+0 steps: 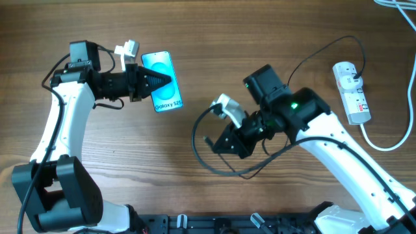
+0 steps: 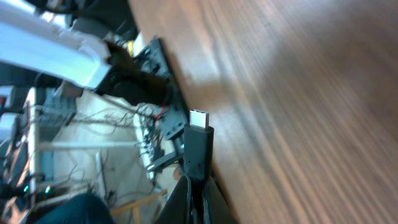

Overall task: Plug charger to phone and switch on socket
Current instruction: 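Bring the phone and cable plug together, aligning plug under phone's bottom port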

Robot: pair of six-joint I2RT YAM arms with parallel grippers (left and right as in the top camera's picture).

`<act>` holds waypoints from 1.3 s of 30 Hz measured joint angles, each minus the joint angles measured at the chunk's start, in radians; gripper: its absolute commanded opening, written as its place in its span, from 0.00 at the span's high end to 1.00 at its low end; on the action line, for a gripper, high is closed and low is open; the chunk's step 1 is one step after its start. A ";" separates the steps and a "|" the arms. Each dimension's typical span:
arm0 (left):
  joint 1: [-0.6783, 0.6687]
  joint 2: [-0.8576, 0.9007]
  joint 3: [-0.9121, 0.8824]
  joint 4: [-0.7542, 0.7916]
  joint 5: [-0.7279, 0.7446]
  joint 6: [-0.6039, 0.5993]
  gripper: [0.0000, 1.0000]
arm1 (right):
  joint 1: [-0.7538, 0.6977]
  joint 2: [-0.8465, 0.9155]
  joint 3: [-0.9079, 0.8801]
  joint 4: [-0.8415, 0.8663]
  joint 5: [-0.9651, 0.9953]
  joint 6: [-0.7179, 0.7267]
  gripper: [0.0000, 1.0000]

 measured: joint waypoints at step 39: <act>-0.129 0.000 -0.006 0.228 -0.148 -0.343 0.96 | 0.144 -0.001 -0.006 0.304 0.188 0.496 0.96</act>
